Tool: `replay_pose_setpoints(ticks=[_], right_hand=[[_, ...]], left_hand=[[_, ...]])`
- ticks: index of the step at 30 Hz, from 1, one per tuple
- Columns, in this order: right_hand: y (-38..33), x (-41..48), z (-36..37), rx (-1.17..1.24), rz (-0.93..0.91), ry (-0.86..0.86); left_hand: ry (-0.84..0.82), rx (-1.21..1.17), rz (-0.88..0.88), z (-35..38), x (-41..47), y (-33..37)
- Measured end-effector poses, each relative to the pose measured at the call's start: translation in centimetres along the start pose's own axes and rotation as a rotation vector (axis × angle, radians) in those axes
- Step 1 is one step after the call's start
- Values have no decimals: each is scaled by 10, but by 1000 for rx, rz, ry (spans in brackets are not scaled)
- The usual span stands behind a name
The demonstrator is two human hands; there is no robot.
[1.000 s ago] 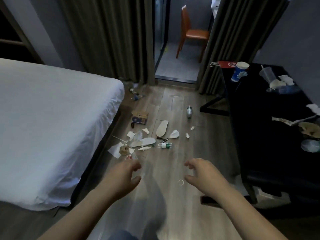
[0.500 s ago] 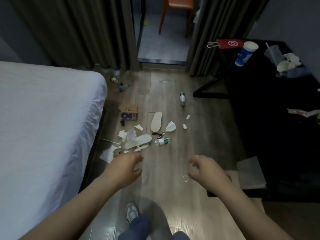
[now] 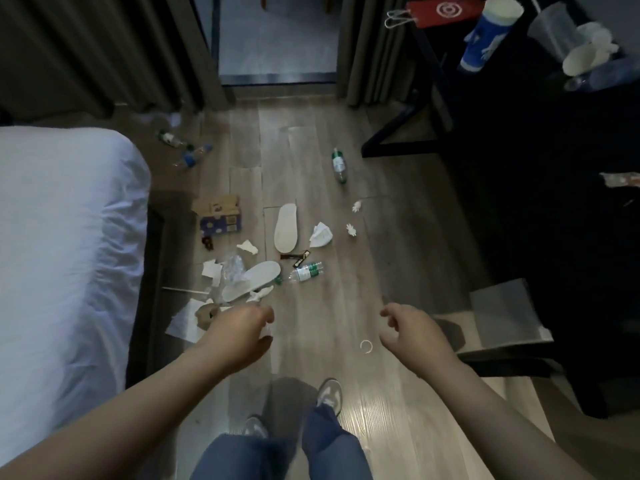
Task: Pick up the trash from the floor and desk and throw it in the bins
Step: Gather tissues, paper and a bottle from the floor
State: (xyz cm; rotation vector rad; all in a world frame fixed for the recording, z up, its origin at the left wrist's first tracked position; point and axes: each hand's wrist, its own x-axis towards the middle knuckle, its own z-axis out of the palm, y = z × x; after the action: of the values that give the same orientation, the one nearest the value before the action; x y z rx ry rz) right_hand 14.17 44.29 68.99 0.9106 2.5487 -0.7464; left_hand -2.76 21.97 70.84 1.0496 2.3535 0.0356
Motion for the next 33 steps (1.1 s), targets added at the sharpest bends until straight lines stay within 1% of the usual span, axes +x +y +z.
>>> replay_pose_setpoints(ticks=[5, 8, 13, 14, 16, 20, 24, 26, 30, 33], right_hand=[[41, 72, 56, -40, 48, -28], [64, 114, 102, -18, 71, -27], [103, 175, 207, -3, 94, 4], [114, 190, 236, -12, 94, 0], [128, 208, 267, -28, 97, -21], [168, 258, 359, -27, 79, -17], [207, 311, 439, -51, 22, 33], [222, 333, 472, -78, -25, 30], [247, 361, 508, -168, -77, 5], [257, 358, 506, -158, -36, 35]], left_hand=[[-28, 27, 22, 67, 81, -27], [-73, 41, 34, 116, 130, -46], [-164, 85, 117, 227, 198, -82], [-181, 108, 137, 256, 214, -91], [-226, 143, 186, 292, 234, -104], [-213, 144, 223, 383, 289, -142], [-186, 128, 318, 466, 347, -178], [-156, 142, 363, 501, 369, -189], [-102, 132, 386, 547, 397, -195], [-122, 78, 369, 553, 389, -194]])
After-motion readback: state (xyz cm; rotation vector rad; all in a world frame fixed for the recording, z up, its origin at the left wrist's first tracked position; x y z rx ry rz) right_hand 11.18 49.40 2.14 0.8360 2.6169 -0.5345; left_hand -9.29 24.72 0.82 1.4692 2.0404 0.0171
